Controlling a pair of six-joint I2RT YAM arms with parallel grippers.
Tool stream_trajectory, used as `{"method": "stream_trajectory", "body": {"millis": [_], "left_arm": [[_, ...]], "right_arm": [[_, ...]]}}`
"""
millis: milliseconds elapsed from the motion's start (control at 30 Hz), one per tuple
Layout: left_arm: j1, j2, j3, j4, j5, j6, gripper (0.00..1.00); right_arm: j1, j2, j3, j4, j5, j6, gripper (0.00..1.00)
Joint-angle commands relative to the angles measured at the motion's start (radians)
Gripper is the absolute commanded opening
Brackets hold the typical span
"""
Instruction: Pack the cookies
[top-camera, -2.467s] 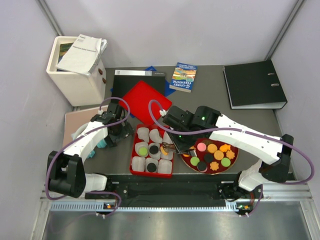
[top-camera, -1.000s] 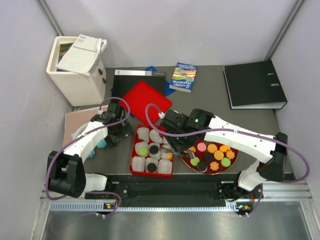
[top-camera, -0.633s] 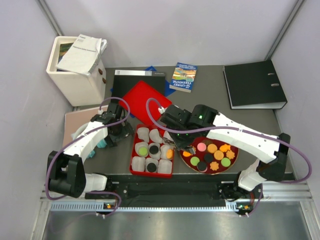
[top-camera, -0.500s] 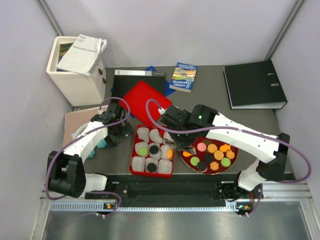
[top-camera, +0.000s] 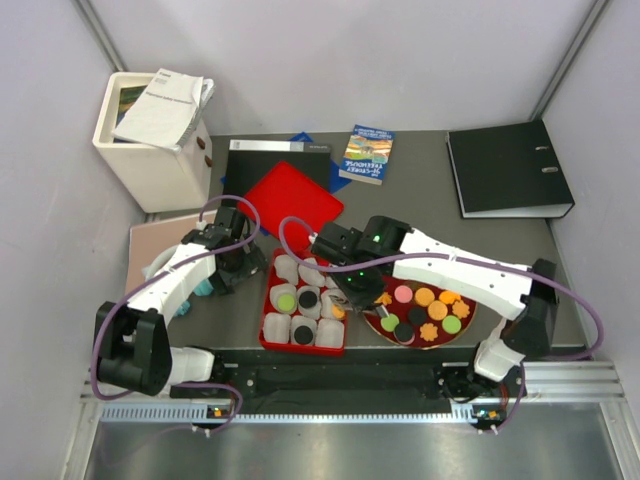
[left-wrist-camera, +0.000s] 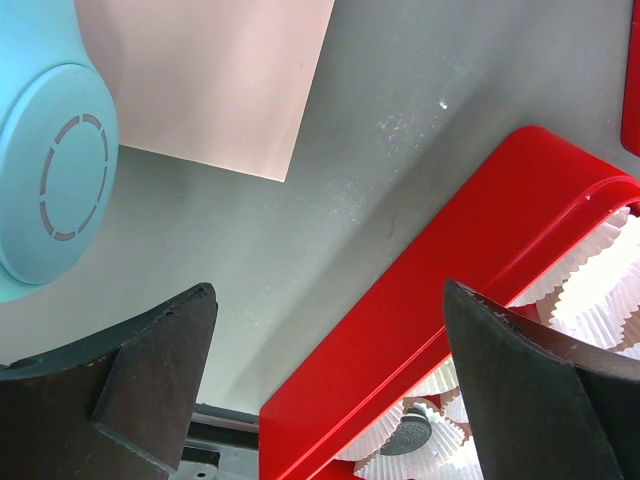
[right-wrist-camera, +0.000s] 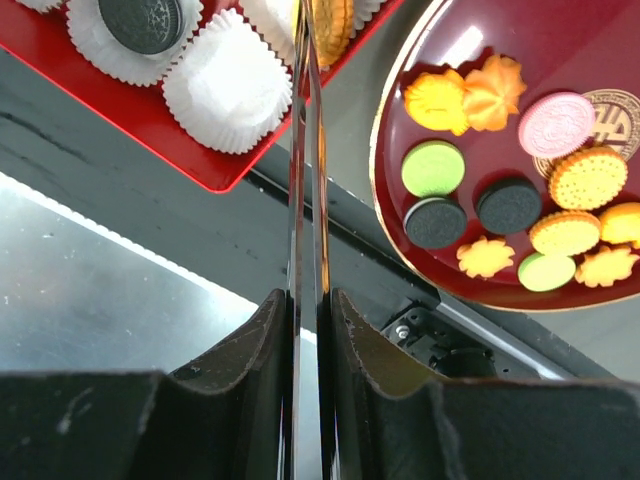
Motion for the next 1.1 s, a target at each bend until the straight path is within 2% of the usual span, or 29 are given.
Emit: {"method": "stream_trajectory", "body": {"millis": [0, 267, 500, 667, 767, 800, 900, 933, 1033, 1067], "left_arm": [[0.004, -0.017, -0.013, 0.021, -0.002, 0.005, 0.99], [0.004, -0.014, -0.007, 0.018, -0.010, 0.008, 0.99], [0.004, 0.002, 0.013, 0.012, -0.007, 0.008, 0.99], [0.003, 0.010, 0.019, 0.014, 0.001, 0.005, 0.99], [0.003, 0.013, 0.024, 0.014, 0.005, 0.003, 0.99], [0.004, 0.013, 0.024, 0.018, 0.010, 0.003, 0.99], [0.004, 0.019, 0.025, 0.029, 0.025, 0.011, 0.99], [0.006, 0.022, 0.031, 0.035, 0.031, 0.028, 0.99], [0.006, 0.058, 0.070, 0.035, 0.065, 0.051, 0.99], [0.006, 0.064, 0.076, 0.040, 0.074, 0.054, 0.99]], "right_arm": [[0.010, 0.047, 0.008, -0.016, -0.022, -0.030, 0.16], [0.011, 0.053, 0.069, 0.005, 0.024, -0.045, 0.16], [0.007, -0.037, 0.177, 0.008, 0.195, 0.016, 0.16], [-0.077, -0.154, 0.113, 0.053, 0.246, 0.076, 0.16], [-0.199, -0.218, 0.050, 0.066, 0.275, 0.078, 0.16], [-0.299, -0.246, 0.016, 0.072, 0.271, 0.062, 0.15], [-0.479, -0.270, -0.070, 0.161, 0.219, 0.004, 0.15], [-0.597, -0.263, -0.090, 0.189, 0.199, -0.010, 0.15], [-0.795, -0.181, -0.124, 0.327, 0.122, -0.051, 0.15], [-0.826, -0.147, -0.118, 0.391, 0.080, -0.056, 0.14]]}}
